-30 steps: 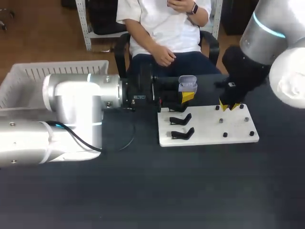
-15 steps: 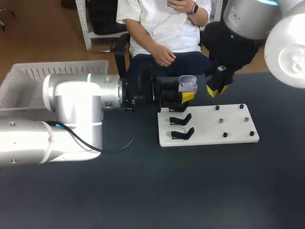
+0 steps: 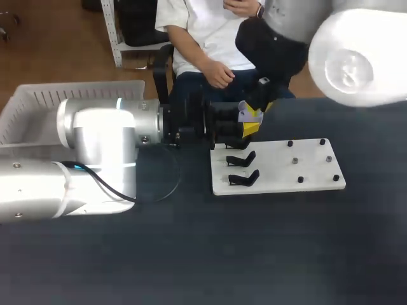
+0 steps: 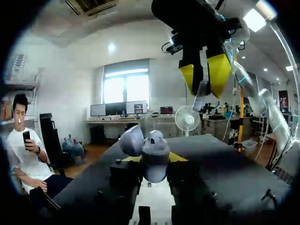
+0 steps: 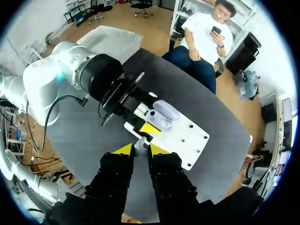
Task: Pick up each earbud case from the left stands, insert the matching earbuds, close the lid, and place the case in the box.
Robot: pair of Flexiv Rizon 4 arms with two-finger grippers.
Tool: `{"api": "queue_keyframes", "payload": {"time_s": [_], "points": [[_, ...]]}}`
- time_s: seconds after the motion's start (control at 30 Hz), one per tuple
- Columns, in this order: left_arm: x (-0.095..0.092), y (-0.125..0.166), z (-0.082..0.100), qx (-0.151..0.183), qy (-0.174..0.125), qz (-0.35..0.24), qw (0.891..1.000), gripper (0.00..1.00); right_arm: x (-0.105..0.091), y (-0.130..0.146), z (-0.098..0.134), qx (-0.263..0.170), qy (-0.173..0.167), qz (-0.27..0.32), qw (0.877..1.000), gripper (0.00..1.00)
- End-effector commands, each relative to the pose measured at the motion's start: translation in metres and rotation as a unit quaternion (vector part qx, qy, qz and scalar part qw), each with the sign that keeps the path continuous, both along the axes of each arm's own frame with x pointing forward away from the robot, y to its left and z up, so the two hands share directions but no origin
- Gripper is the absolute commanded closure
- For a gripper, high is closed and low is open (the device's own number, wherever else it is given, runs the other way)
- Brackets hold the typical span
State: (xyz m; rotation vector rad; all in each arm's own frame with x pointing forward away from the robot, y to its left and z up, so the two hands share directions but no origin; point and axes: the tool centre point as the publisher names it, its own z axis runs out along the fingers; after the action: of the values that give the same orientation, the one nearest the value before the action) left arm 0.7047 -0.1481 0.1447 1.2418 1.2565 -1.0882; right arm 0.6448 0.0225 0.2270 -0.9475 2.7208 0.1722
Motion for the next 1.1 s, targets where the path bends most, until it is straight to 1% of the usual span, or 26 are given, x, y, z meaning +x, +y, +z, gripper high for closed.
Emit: {"api": "queue_keyframes", "payload": {"time_s": [0.03, 0.73, 0.87, 1.1], "points": [[-0.002, 0.000, -0.001, -0.003, -0.003, 0.004, 1.000, 1.00, 0.011, 0.008, 0.001, 0.006, 0.004, 0.001, 1.000, 1.00], [-0.002, 0.000, -0.001, -0.003, -0.003, 0.004, 1.000, 1.00, 0.011, 0.008, 0.001, 0.006, 0.004, 0.001, 1.000, 1.00], [-0.002, 0.000, -0.001, -0.003, -0.003, 0.004, 1.000, 1.00, 0.014, 0.013, -0.001, -0.009, 0.000, 0.013, 1.000, 1.00], [-0.002, 0.000, -0.001, -0.003, -0.003, 0.004, 1.000, 1.00, 0.019, 0.017, -0.011, -0.030, 0.009, 0.030, 0.999, 1.00]]}}
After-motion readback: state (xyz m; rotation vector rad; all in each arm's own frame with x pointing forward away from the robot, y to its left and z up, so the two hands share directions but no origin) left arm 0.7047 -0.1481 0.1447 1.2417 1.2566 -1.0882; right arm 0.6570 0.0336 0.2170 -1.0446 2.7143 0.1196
